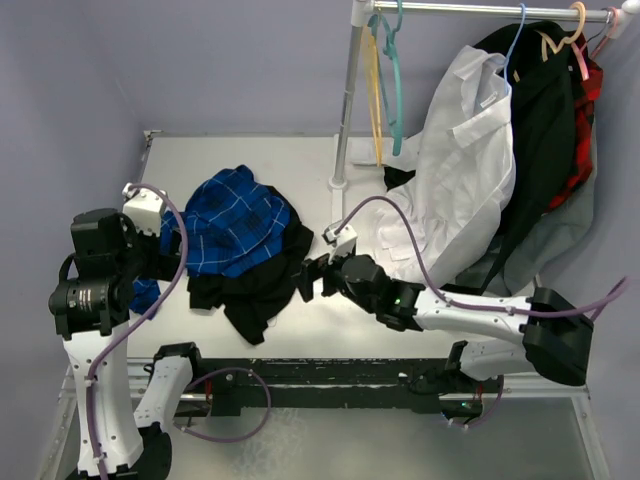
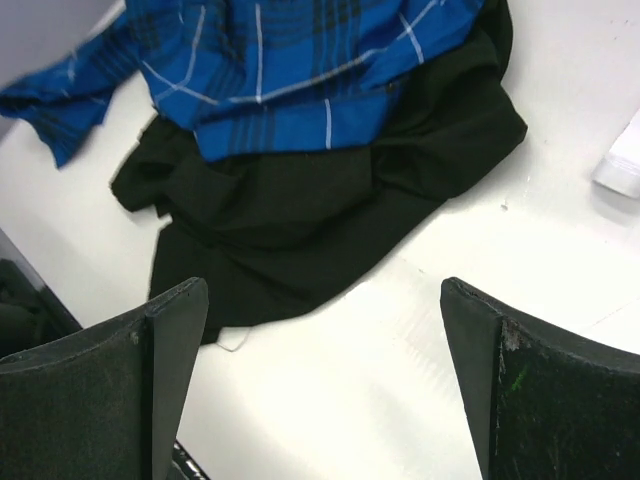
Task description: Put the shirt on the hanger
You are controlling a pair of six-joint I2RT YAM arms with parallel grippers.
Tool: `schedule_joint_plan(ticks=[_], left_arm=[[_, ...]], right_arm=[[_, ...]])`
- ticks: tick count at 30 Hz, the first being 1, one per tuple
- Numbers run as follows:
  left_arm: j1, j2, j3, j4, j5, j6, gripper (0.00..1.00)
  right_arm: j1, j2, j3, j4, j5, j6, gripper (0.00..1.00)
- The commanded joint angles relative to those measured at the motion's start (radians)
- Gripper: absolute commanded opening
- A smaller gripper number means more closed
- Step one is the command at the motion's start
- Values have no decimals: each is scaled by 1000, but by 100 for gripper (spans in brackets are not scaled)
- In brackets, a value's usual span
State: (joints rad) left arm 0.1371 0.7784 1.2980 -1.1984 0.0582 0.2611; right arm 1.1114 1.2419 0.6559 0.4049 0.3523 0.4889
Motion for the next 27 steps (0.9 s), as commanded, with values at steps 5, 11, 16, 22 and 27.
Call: schedule_joint_plan(ticks=[5, 11, 16, 22, 27], left_arm=[[7, -73, -72, 98, -65, 99, 100], [7, 40, -164, 130, 152, 323, 99], [-16, 271, -94, 172, 324, 411, 100], [-215, 444, -189, 352, 183, 404, 99], [-246, 557, -223, 465, 264, 380, 99]], right_arm=[[8, 115, 127, -31, -196, -161, 100], [8, 148, 139, -11, -263, -168, 100], [5, 51, 61, 31, -257, -192, 100], [-4, -99, -5, 0, -200, -176, 100], [-26, -180, -37, -36, -213, -168, 100]])
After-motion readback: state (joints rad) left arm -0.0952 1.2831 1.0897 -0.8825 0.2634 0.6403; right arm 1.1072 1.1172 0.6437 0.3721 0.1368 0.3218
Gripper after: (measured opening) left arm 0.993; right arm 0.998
